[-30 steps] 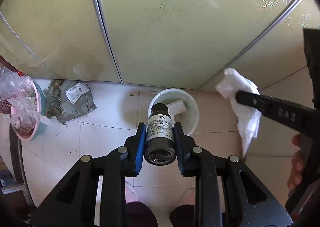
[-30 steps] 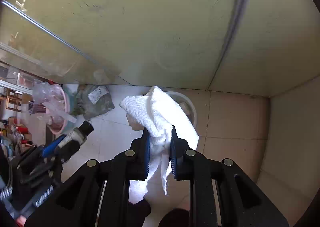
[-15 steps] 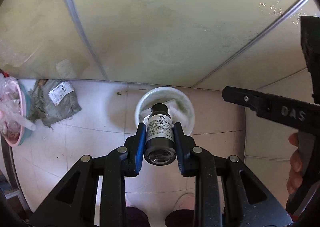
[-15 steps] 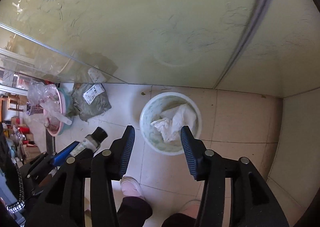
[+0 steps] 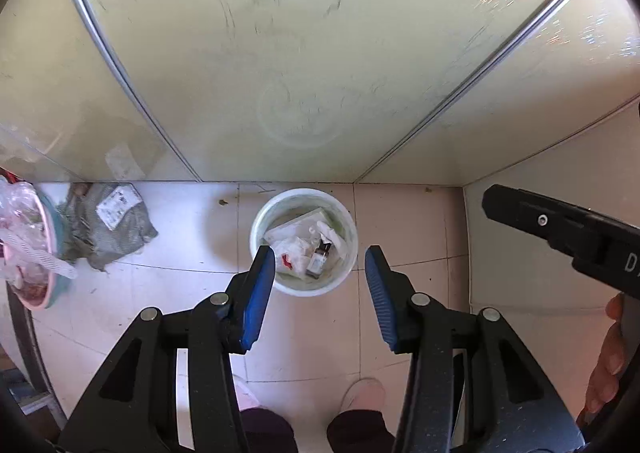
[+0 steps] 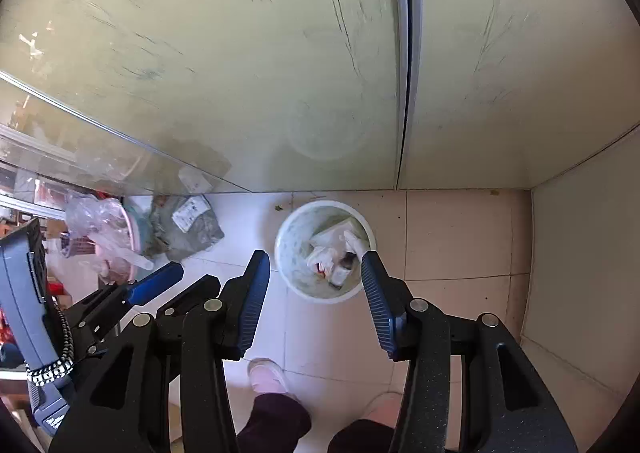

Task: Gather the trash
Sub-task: 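Raise both tools back up over the counter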

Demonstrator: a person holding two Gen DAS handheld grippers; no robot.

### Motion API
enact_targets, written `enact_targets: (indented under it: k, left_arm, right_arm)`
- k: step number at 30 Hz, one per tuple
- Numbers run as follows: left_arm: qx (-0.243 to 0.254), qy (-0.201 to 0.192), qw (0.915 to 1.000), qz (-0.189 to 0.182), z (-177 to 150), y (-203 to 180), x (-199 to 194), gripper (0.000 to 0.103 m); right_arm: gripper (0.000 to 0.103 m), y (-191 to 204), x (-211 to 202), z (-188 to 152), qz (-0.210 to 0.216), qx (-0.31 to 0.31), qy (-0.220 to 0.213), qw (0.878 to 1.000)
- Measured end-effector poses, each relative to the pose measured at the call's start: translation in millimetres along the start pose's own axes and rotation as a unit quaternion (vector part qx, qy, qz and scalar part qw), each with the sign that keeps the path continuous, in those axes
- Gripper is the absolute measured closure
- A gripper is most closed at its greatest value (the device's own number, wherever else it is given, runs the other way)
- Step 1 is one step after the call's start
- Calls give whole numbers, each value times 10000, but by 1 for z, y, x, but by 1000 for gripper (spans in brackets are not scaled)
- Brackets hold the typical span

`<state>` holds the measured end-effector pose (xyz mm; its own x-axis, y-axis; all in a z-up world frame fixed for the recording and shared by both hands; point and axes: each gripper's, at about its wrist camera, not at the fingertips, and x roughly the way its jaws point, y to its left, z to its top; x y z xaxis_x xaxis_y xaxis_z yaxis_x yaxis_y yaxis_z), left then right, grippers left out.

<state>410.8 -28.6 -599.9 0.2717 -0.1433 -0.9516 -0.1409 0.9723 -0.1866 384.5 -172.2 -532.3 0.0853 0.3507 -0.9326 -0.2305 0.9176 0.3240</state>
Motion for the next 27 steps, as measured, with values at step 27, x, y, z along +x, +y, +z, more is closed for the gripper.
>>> enact_targets:
  k: [27]
  left_arm:
    - [709, -2790, 9576, -118, 53, -4, -484, 51]
  right_arm:
    - [59, 158, -390, -16, -332, -325, -2851, 9574]
